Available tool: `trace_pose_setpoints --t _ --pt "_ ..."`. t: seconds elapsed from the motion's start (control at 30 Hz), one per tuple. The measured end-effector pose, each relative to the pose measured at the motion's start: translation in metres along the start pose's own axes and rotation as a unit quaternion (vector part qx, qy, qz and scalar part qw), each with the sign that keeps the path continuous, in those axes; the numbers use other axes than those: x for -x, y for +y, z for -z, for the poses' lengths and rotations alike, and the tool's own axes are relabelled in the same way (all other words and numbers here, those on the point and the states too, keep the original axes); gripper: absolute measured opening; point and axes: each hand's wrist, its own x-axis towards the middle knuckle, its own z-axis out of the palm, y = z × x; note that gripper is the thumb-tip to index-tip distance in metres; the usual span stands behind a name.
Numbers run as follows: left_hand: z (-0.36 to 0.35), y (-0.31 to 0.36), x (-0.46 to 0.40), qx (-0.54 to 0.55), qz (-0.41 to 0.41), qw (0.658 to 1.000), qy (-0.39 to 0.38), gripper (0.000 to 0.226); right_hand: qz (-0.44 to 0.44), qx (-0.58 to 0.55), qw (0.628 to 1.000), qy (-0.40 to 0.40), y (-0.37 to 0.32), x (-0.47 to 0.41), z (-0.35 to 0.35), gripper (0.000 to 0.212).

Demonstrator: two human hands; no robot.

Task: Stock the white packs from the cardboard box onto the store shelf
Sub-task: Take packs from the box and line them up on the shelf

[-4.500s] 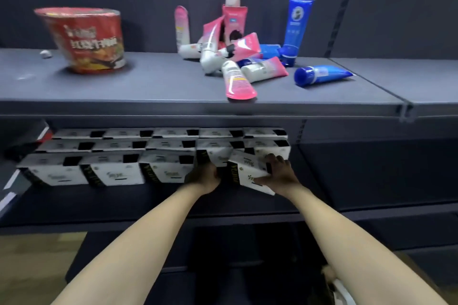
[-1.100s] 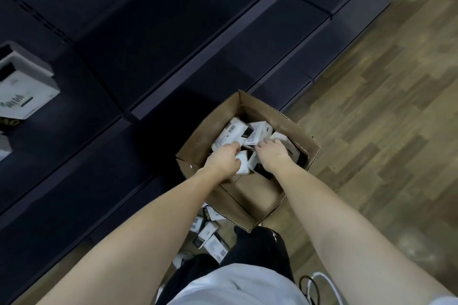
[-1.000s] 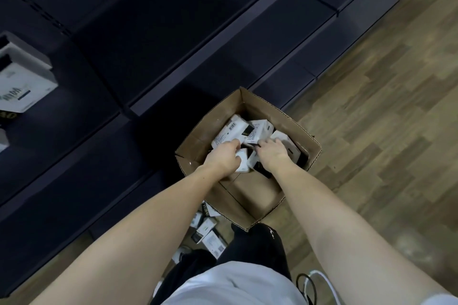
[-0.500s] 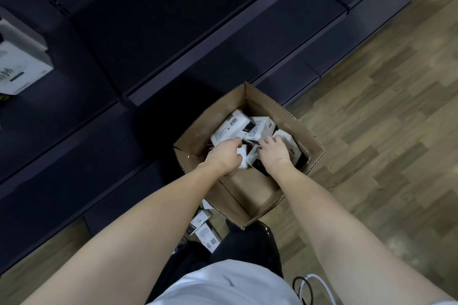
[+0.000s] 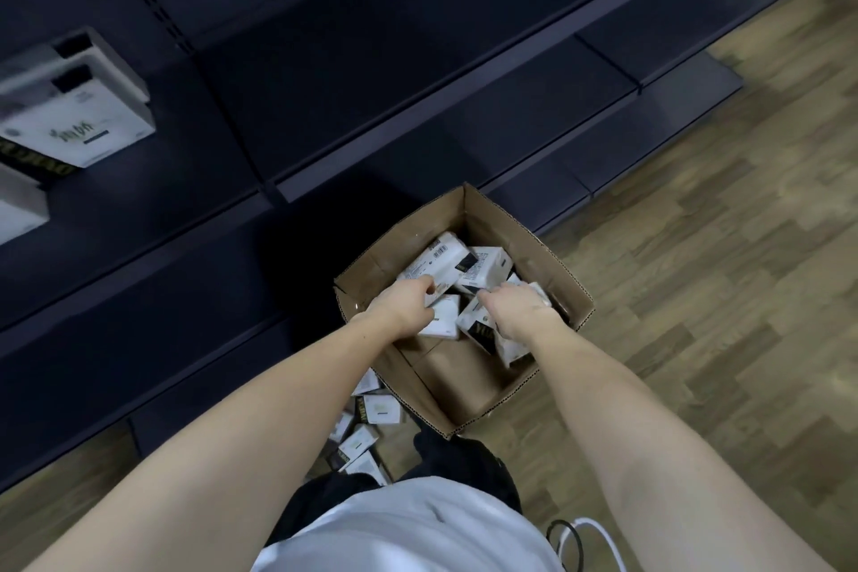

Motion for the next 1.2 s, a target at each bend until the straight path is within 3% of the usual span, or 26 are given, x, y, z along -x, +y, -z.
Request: trace_pose_setpoints --t 0.07,0.23,0.4,0.63,0.8,0.9,1.03,1.13,1.2 --pt "0.005 -0.005 0.001 0.003 -0.002 1.0 -0.002 0.042 -0.017 -0.089 0.996 0.02 0.003 0.008 0.012 0.046" --pt "0.009 -0.01 0.002 0.012 -0.012 1.0 -0.026 0.078 -0.034 -0.34 0.939 0.035 0.01 0.021 0.043 0.061" --pt "0.014 -0.011 0.004 0.027 -0.043 0.999 -0.017 0.111 -0.014 -0.458 0.886 0.078 -0.002 0.028 0.069 0.054" --pt "0.051 -0.021 0.015 0.162 -0.061 0.983 0.069 0.061 0.057 -0.477 0.866 0.135 -0.035 0.032 0.129 0.055" --pt "0.092 -0.049 0.037 0.259 -0.031 0.957 0.125 0.06 0.055 -0.501 0.843 0.188 -0.059 0.028 0.167 0.068" --pt "0.117 -0.078 0.055 0.366 -0.018 0.916 0.163 0.068 0.049 -0.525 0.83 0.183 -0.077 0.022 0.183 0.073" --pt "0.156 -0.117 0.089 0.478 -0.014 0.853 0.208 0.055 0.056 -0.512 0.845 0.145 -0.121 0.012 0.208 0.083" --pt "0.185 -0.155 0.11 0.472 -0.001 0.849 0.237 0.058 0.075 -0.493 0.853 0.152 -0.162 0.006 0.234 0.087" --pt "0.207 -0.181 0.126 0.424 0.016 0.87 0.251 0.068 0.093 -0.463 0.861 0.19 -0.191 -0.002 0.253 0.096"
